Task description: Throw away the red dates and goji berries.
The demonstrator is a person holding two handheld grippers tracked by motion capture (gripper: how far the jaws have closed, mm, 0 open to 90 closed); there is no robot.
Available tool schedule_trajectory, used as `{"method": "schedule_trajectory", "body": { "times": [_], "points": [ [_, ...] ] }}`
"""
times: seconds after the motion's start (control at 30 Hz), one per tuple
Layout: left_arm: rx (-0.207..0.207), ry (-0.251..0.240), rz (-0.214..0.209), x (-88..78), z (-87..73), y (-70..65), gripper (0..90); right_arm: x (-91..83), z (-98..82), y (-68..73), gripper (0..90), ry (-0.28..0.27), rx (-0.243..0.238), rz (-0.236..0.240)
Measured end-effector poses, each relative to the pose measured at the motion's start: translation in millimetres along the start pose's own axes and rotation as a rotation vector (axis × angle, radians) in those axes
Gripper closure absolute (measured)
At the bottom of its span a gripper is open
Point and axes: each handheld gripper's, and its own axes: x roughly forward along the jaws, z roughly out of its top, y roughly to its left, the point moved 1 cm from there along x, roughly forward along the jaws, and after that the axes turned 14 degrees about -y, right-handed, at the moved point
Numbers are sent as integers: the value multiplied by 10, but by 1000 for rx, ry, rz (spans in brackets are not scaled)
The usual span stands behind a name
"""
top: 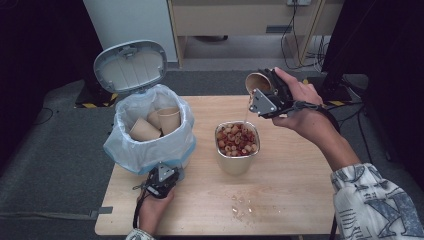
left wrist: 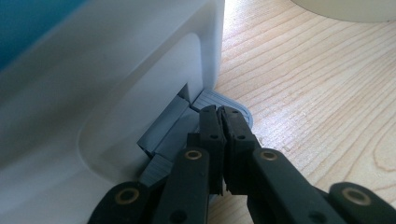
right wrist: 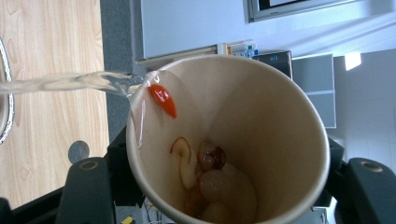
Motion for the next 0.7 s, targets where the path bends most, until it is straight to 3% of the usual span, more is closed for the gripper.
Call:
{"method": "schedule_trajectory", "body": {
  "times": [0.7],
  "points": [
    [-2,0,-1,0,0,2,869,2,35,3,330,22,-98,8]
  ]
}}
